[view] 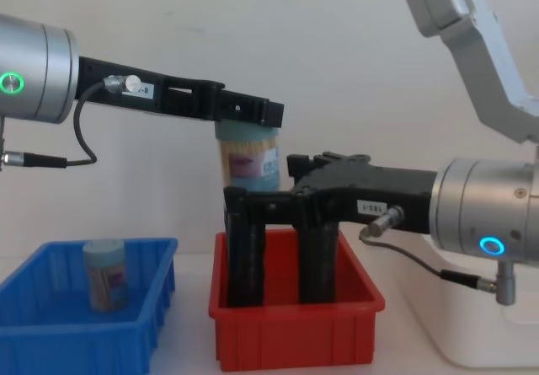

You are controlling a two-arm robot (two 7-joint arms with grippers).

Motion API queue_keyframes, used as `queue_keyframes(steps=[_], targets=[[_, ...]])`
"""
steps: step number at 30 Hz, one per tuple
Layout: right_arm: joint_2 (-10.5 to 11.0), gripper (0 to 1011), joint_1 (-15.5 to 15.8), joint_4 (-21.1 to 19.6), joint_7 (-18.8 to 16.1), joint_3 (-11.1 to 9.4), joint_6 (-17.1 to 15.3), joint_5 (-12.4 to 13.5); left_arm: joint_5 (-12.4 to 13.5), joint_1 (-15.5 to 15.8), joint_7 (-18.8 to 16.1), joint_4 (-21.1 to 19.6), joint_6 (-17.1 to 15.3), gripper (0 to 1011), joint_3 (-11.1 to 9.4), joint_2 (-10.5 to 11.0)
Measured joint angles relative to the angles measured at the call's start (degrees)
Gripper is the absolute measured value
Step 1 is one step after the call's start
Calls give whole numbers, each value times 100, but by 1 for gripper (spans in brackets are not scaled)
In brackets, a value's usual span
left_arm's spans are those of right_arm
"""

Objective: Pick the cotton swabs from the blue box and place them into the white box.

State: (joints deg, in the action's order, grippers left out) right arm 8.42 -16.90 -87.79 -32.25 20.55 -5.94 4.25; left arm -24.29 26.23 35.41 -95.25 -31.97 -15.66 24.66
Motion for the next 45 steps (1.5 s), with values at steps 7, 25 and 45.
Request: queue_keyframes(steps=[7,25,45], targets=[[-139,1001,-211,314,10,47,81,-72,0,0,0,0,0,670,0,0],[-355,657,-522,823,28,135,241,-10,1,-1,-1,1,0,670,2,1],[-379,644,-592,931,122,169,295,57,0,0,-2,1,1,1004,0,0]])
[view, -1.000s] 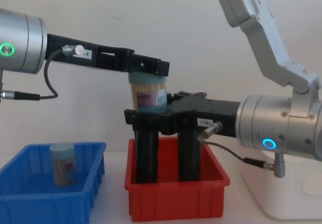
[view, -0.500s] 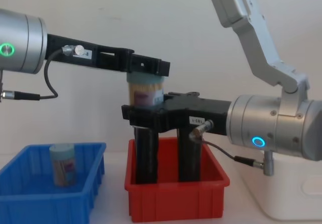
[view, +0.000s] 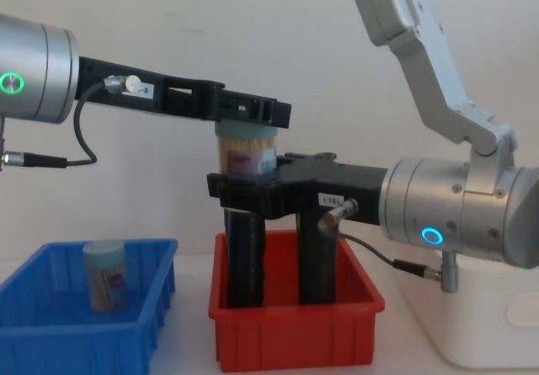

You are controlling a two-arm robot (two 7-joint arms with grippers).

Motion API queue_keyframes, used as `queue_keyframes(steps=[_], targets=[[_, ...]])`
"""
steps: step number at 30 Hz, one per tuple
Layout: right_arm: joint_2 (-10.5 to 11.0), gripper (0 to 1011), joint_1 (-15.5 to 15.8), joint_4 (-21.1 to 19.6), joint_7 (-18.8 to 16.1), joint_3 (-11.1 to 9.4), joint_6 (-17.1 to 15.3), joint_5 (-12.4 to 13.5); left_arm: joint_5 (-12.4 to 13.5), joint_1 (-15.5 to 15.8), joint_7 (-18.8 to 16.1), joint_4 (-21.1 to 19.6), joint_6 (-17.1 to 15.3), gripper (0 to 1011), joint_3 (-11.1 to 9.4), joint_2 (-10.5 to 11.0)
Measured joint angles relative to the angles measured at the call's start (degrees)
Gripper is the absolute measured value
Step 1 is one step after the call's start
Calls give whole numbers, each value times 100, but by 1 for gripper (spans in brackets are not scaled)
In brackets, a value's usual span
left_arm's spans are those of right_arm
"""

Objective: Pick the cotton swabs from the blue box and place them into the white box.

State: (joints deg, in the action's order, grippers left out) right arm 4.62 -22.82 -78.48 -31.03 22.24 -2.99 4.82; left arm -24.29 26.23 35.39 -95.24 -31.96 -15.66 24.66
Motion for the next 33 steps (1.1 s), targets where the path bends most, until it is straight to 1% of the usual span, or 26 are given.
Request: queue_keyframes(steps=[6,13,25,30,31,33], targets=[[32,645,17,-15,81,-9,0,10,0,0,2,0,0,1004,0,0],[126,644,111,-145,301,-73,-26,85,0,0,2,0,0,1004,0,0],[460,644,470,-591,961,-309,-59,369,0,0,2,0,0,1004,0,0],[620,644,629,-773,1297,-436,-62,498,0,0,2,0,-1,1004,0,0],[662,644,668,-816,1407,-474,-64,535,0,0,2,0,-1,1004,0,1],[701,645,704,-850,1501,-509,-66,565,0,0,2,0,-1,1004,0,0]])
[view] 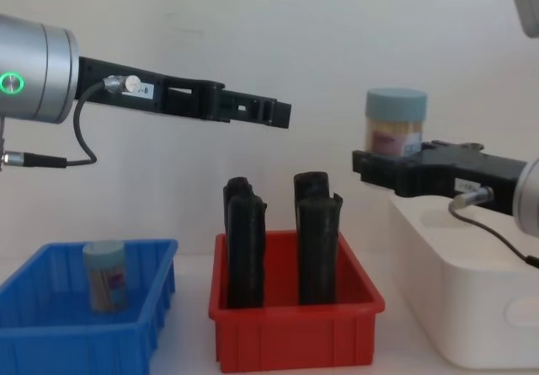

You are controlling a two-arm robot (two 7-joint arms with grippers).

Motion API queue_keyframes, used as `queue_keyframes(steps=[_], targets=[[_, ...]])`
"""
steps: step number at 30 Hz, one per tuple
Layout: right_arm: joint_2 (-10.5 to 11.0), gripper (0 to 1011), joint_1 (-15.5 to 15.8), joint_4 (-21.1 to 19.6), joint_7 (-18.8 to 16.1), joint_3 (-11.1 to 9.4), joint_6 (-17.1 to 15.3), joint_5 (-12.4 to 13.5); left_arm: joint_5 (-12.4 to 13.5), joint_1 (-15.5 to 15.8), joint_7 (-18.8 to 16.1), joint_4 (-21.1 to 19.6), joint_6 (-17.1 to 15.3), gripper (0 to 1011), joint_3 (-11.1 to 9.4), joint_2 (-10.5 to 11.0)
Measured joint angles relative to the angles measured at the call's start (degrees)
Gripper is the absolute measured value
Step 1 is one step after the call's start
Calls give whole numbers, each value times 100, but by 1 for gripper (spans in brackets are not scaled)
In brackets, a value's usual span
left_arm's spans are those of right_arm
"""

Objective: Pick the cotton swabs from the blue box and place them into the white box.

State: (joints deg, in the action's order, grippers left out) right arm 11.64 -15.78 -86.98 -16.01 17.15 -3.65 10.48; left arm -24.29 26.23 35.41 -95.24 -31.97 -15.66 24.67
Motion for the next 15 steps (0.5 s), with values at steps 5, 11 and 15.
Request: queue_keyframes(steps=[5,11,15], targets=[[130,645,101,-83,350,-131,-15,86,0,0,0,0,0,1004,0,0],[226,645,137,-71,745,-269,-47,144,0,0,0,0,0,1004,0,0],[252,644,127,-3,957,-331,-75,161,0,0,0,0,0,1004,0,0]])
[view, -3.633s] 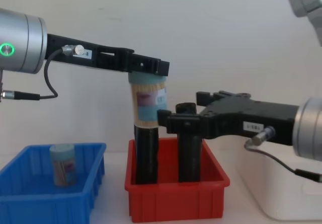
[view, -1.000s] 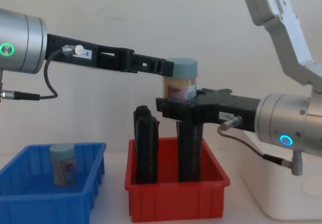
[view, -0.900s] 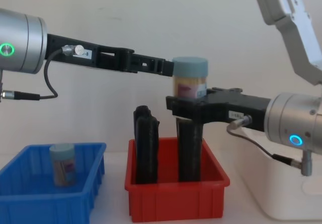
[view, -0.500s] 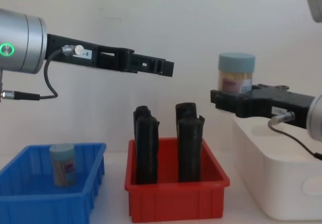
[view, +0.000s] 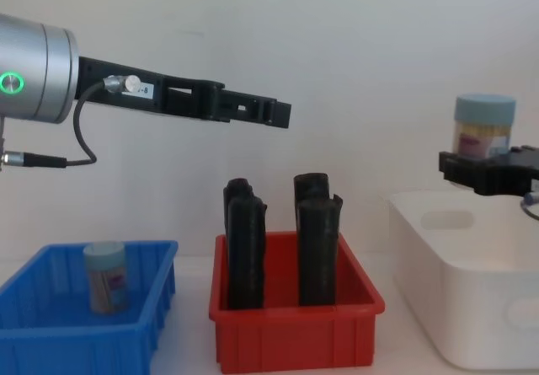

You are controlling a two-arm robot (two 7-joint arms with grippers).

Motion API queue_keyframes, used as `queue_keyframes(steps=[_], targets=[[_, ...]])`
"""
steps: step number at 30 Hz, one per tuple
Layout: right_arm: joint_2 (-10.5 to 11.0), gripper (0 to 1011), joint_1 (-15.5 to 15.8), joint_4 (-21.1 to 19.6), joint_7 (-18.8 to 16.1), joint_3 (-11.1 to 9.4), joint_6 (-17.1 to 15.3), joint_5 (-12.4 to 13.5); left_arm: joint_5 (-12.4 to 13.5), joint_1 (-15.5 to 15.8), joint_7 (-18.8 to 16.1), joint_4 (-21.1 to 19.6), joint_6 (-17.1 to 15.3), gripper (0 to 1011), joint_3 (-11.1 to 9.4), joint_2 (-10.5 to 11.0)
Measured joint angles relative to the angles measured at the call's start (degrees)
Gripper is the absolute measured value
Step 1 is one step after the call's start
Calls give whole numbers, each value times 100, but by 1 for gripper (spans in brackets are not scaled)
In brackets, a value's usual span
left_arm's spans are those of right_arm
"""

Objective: Pick the cotton swabs from the blue box and place them into the white box.

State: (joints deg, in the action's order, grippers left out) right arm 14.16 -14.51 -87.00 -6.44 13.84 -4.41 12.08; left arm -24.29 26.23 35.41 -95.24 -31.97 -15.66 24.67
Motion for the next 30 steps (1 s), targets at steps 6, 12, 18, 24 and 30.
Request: queue_keyframes(steps=[6,12,18,24,30], targets=[[16,644,-119,251,358,-115,-85,7,0,0,0,0,0,1004,0,0],[-17,644,-368,709,658,-211,-242,8,0,0,0,0,0,1004,0,0],[-90,644,-714,1344,768,-270,-415,-2,0,0,0,0,0,1004,0,0],[-176,645,-1073,2002,723,-288,-532,-62,0,0,-1,0,0,1004,0,0],[-230,732,-1280,2392,623,-287,-557,-103,1,0,0,0,0,1004,0,0]])
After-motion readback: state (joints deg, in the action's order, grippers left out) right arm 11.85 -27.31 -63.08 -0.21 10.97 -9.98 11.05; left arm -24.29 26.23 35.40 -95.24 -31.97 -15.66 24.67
